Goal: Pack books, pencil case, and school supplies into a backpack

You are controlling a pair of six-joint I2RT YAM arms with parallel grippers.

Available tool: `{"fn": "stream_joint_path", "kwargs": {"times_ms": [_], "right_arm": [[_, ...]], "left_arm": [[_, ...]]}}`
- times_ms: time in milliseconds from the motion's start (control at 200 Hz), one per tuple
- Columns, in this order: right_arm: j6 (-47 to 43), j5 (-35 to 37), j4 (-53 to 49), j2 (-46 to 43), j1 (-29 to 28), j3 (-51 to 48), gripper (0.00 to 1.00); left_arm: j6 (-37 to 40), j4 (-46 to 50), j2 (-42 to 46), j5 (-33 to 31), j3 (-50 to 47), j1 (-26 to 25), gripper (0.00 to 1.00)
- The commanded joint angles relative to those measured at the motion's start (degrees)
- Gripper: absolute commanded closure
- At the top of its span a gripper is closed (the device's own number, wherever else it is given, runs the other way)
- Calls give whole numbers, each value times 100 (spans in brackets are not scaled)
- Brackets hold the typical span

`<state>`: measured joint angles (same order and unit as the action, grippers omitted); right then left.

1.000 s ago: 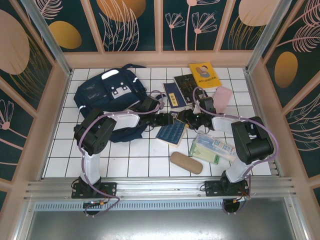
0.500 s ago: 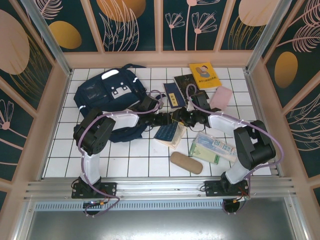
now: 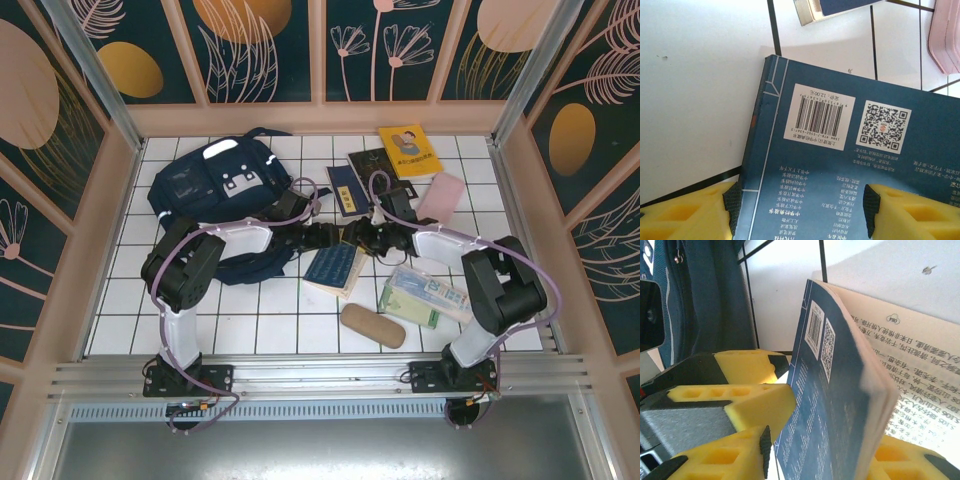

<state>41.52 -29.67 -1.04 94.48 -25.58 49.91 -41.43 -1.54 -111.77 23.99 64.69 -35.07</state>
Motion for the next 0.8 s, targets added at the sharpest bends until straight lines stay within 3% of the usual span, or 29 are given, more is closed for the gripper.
{"fn": "stream_joint_path", "kwargs": {"times_ms": [0,90,195,265,440,631,791], "right_arm": [[407,-215,716,242,-129,-96,61],[570,-256,975,405,-168,-130,67],[649,-118,1074,465,-163,-170,91],[606,17,989,416,-116,-198,100],[453,-499,1398,267,78,-465,100],[900,-1682,2545,220,313,-856,100],[1441,-2136,3415,-10,516,-1169,100]], "left_arm": [[-193,-246,-3,334,-127,9,33],[-250,-293,11,404,-140,24,34],[-311,-268,176,315,-193,81,34],[-421,-291,393,273,-347,205,34],[-680,-470,965,215,-1031,585,33],[-976,-1121,905,925,-1516,622,34],[-1120,-1408,884,1206,-1622,619,35]]}}
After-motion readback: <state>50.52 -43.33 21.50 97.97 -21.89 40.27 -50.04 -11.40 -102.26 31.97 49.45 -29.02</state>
